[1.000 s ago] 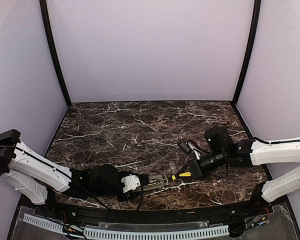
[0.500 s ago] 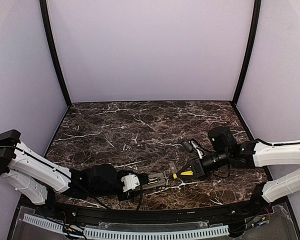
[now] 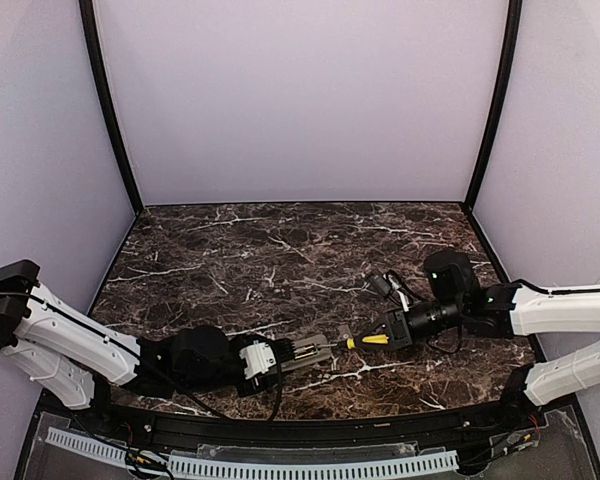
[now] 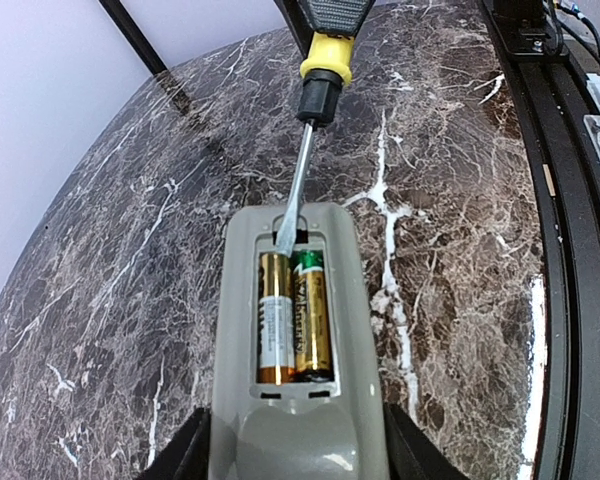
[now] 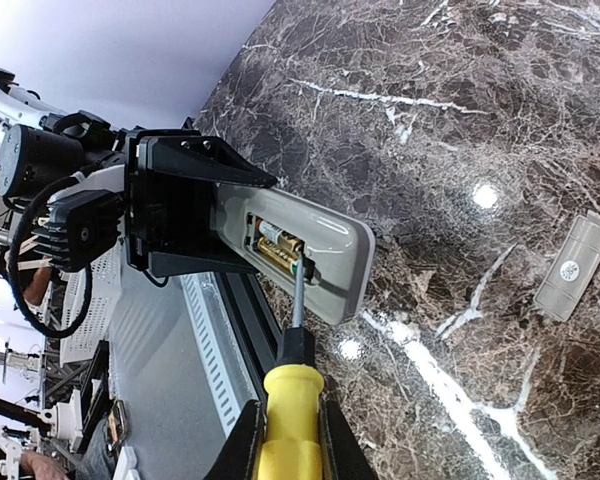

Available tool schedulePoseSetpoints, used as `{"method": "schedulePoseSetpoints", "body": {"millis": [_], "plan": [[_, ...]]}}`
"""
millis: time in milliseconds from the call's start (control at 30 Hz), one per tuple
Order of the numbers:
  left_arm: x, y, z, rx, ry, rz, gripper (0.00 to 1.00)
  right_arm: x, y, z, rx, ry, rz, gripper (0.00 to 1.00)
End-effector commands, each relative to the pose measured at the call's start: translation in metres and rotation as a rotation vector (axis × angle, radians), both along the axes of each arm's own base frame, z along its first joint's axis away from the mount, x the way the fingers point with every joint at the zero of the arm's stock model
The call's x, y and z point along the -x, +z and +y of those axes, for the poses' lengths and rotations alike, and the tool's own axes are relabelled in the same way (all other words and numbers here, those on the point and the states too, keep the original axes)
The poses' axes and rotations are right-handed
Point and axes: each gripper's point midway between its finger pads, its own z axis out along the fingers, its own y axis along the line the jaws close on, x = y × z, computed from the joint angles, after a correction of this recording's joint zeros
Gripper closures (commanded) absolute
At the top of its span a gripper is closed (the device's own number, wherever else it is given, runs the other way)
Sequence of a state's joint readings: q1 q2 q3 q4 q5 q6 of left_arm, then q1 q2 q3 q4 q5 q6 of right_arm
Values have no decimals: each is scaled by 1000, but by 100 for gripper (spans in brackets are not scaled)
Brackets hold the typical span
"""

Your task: Unload the batteries from the remote control

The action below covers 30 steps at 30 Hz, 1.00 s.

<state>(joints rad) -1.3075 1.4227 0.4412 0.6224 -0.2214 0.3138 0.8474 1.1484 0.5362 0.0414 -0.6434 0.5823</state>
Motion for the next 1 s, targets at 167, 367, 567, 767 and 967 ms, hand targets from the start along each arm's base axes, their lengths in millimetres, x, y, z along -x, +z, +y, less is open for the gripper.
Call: {"method": "schedulePoseSetpoints", "body": {"millis": [167,367,567,767,967], "plan": [[11,92,-35,343,-98,-74,100,14,52,21,-227,135,-98,100],[12,95,-37,367,-100,-63,100,14,54,21,-256,130,-99,100],[12,96,-42,393,-103,-47,100,16,62,25,-311,150,-105,100],[8,92,-47,389,-85,-45,100,20,78,32,-359,213,-108,100],[5,82,-52,368,-73,-33,100,26,93,35,-390,266,-122,100]]}}
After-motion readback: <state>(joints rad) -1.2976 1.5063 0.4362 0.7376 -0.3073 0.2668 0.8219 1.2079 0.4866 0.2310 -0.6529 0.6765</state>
